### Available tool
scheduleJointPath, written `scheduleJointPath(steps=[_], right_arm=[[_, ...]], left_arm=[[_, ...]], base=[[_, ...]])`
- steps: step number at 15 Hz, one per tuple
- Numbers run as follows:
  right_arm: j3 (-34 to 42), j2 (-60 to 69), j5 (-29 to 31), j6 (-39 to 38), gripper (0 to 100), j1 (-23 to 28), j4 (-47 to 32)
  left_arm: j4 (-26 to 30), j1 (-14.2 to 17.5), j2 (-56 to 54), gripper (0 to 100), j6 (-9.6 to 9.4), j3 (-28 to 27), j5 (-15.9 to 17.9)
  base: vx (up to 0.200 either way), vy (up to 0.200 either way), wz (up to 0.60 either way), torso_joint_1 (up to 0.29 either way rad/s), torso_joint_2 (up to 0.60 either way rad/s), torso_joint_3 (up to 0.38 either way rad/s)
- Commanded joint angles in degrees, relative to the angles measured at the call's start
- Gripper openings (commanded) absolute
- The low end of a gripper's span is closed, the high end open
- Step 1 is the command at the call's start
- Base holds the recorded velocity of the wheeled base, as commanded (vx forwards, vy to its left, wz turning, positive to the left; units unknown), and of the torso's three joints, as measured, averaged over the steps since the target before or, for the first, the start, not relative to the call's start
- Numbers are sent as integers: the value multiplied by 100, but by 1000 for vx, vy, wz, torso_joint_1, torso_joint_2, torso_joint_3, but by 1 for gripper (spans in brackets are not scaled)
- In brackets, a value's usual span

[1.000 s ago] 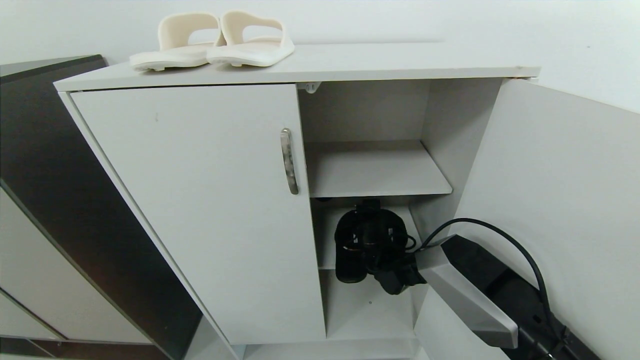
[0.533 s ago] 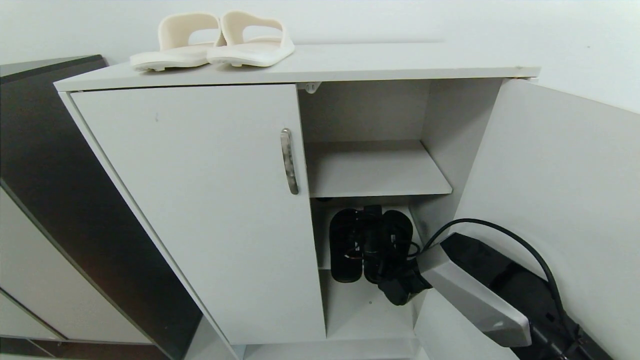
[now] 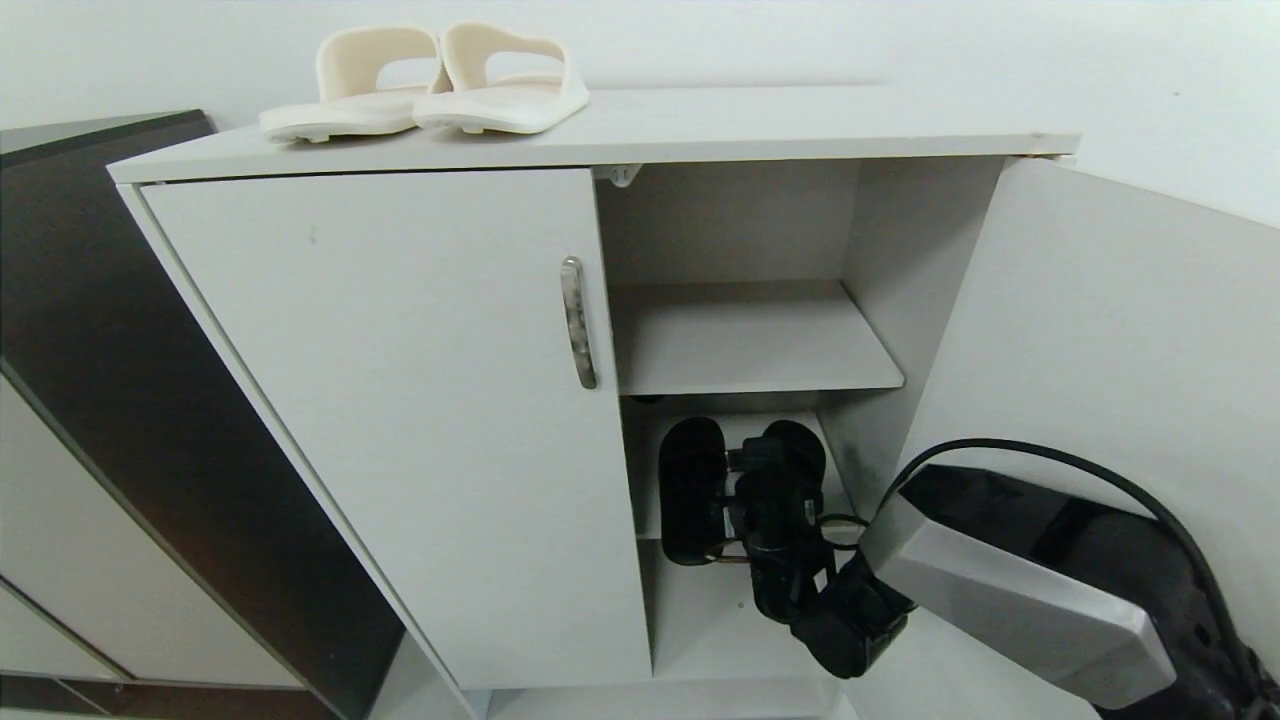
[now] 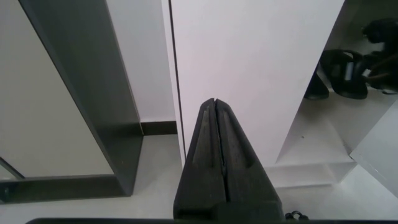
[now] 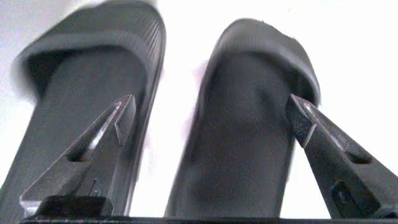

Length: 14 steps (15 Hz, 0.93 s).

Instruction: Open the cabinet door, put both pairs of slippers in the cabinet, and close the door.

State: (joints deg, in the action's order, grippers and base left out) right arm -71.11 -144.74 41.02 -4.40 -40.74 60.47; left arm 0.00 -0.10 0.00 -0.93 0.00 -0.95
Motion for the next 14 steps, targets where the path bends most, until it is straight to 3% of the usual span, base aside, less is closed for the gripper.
scheduleJointPath(steps=[1,6,12,14], right_arm=[[1081,737,2,1,100,-408,528],[1205,587,-33,-43,100,-364,809],[1240,517,-24,-43,100,-364,1029],[1266,552,-15,-43,100,-382,1046]], left_arm=[[0,1,9,0,-4,0,-2],[0,1,9,0,14,0,-2],[0,1,9,0,57,0,-2],[0,1,9,0,40,0,-2]], base=[[0,0,0,0,0,0],[0,0,0,0,0,0],[-200,0,0,0,2,1],[0,0,0,0,0,0]])
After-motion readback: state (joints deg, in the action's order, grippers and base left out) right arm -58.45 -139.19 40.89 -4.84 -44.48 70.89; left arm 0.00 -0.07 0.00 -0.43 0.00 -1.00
